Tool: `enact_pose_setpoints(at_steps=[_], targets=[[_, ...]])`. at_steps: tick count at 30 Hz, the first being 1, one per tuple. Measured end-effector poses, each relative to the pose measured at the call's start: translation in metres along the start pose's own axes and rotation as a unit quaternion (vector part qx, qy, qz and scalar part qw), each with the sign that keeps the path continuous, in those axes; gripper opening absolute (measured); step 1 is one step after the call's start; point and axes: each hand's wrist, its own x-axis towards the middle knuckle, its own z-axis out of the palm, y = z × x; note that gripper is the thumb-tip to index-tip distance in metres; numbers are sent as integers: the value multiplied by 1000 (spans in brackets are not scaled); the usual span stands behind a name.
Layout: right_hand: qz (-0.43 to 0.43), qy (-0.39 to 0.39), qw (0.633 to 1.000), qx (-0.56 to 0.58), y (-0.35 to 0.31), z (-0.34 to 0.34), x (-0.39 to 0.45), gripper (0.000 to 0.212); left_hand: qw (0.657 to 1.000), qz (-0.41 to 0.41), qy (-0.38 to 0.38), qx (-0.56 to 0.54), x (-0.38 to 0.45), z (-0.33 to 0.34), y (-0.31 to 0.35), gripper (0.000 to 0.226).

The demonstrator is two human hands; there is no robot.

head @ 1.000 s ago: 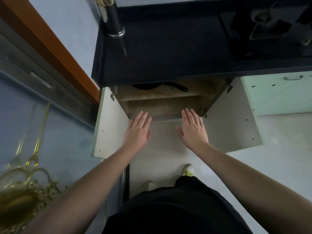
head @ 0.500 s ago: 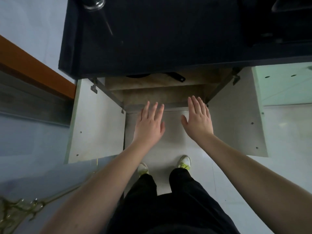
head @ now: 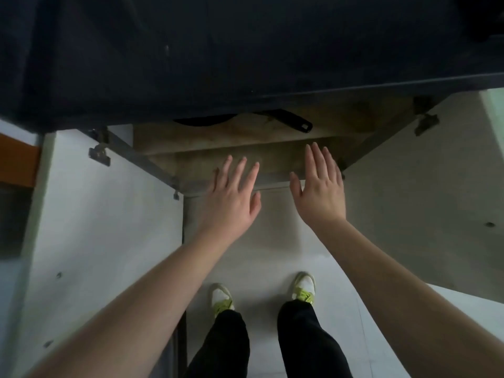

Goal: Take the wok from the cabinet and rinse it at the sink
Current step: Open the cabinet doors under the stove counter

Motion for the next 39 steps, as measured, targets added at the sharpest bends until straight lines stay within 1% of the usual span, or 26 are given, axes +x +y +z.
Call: enact_pose_setpoints(at_steps=[2,4,7,11,16,20,24,26,30,32,35,39], targets=[[-2,6,1000,2,-1,22,14,65,1000,9,0,7,18,18,-10,59],[2,21,1000,0,-2,44,29,64,1000,12,16,9,37,35,-18,59],[-5,37,999,-22,-2,60,43,64,999,22,40,19,57,42,-25,60],[-29,62,996,-50,-5,79,70,65,999,12,46,24,78,59,-38,63],[-40,76,995,-51,-7,82,102,67,999,-8,45,27,85,68,-47,63],[-25,42,998,-40,-3,81,126,66,999,-19,39,24,82,69,-54,62],[-1,46,998,-39,-2,75,144,59,999,-25,32,20,77,70,-63,61],[6,46,999,-21,-2,72,149,53,999,-31,26,23,74,72,-66,61],[-15,36,999,17,-3,78,136,46,999,-44,2,9,70,77,-63,61],[-25,31,998,38,-8,90,120,44,998,-55,2,-6,69,79,-59,61],[-18,29,995,89,-13,104,89,39,997,-67,6,-31,68,83,-51,62],[6,28,989,147,-16,109,51,41,992,-92,-6,-82,70,87,-44,71]])
